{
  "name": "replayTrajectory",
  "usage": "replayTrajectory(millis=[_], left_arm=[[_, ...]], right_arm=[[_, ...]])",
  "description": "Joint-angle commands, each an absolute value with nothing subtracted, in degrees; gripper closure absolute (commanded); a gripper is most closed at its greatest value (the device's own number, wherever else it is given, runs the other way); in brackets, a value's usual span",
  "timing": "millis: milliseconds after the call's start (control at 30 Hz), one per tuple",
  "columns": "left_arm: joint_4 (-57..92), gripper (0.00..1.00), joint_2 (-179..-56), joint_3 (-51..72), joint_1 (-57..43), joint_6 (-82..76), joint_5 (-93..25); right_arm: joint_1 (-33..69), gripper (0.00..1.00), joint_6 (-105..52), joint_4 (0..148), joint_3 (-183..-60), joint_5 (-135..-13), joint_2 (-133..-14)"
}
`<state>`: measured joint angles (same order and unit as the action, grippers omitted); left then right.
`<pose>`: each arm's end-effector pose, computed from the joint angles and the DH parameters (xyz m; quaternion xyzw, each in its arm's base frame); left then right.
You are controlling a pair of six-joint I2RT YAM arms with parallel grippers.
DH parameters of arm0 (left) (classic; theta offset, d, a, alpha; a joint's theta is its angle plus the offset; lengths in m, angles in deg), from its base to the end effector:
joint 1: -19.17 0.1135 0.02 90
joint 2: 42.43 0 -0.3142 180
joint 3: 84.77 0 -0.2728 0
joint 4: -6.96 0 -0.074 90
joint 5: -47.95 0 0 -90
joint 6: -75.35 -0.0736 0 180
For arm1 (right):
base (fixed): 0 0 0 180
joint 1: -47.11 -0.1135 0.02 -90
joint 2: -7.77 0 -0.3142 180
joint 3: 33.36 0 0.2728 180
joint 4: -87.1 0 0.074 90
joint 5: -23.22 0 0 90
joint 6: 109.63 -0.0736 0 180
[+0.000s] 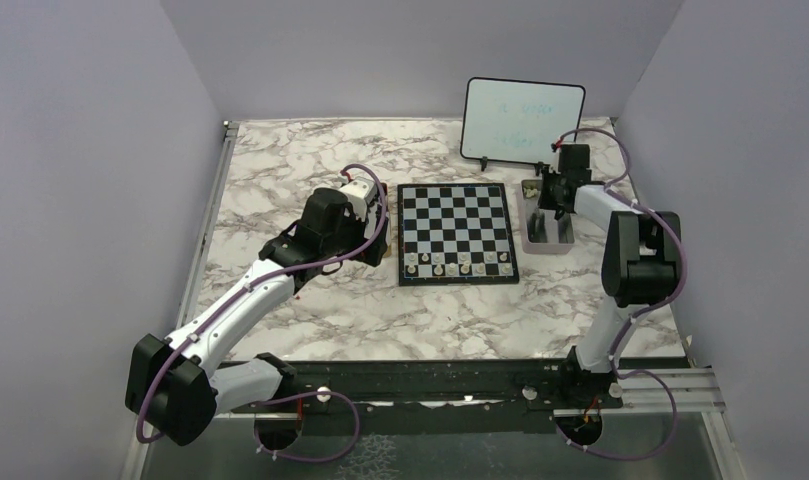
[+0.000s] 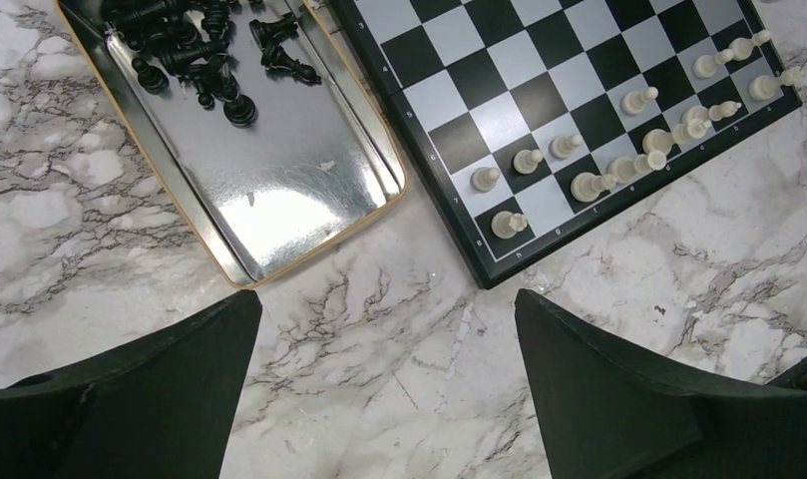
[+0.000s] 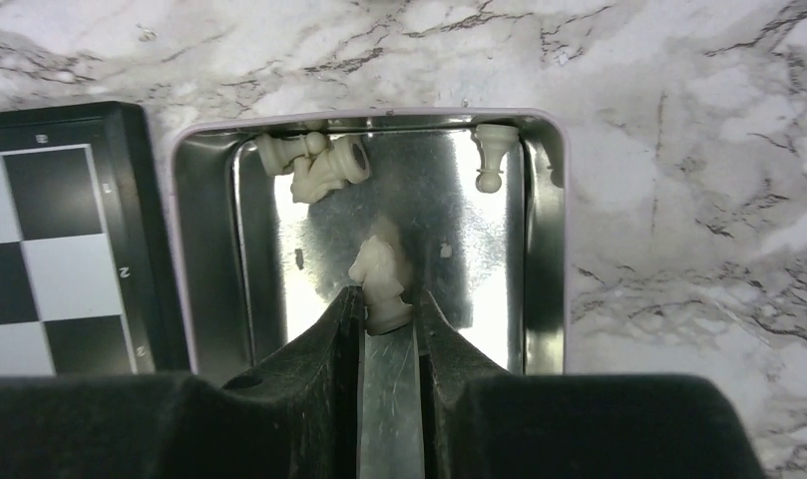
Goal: Set up the chess pieces on the board
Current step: Pick up the chess piece from the storage box.
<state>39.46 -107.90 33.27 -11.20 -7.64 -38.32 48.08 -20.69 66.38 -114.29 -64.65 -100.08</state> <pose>0.2401 -0.1463 0.2960 0.1948 0.8691 -0.1728 0.4205 0.4589 -0.0105 0.1800 0.0232 0.9320 -0.0170 0.3613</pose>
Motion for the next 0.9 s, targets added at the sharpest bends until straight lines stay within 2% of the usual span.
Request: replayTrajectory(millis=[0, 200, 433, 867], left_arm=[[38.19, 0.03, -106.37, 33.13, -10.8, -7.47, -36.28], [38.08, 0.06, -106.5, 32.96, -10.8, -5.02, -35.02], [36.31, 0.09, -107.8, 32.37, -10.8, -1.66, -28.16], [27.08, 0.22, -110.26, 29.59, -10.82, 14.11, -12.73]], right_arm=[[48.16, 0.86, -24.28, 63.08, -113.1, -64.66, -93.36], [47.79, 0.86, -26.23, 61.83, -109.62, -70.39, -86.16], [46.49, 0.86, -28.39, 64.36, -103.62, -84.45, -75.46], [30.88, 0.86, -33.54, 78.35, -93.46, -104.69, -65.11]])
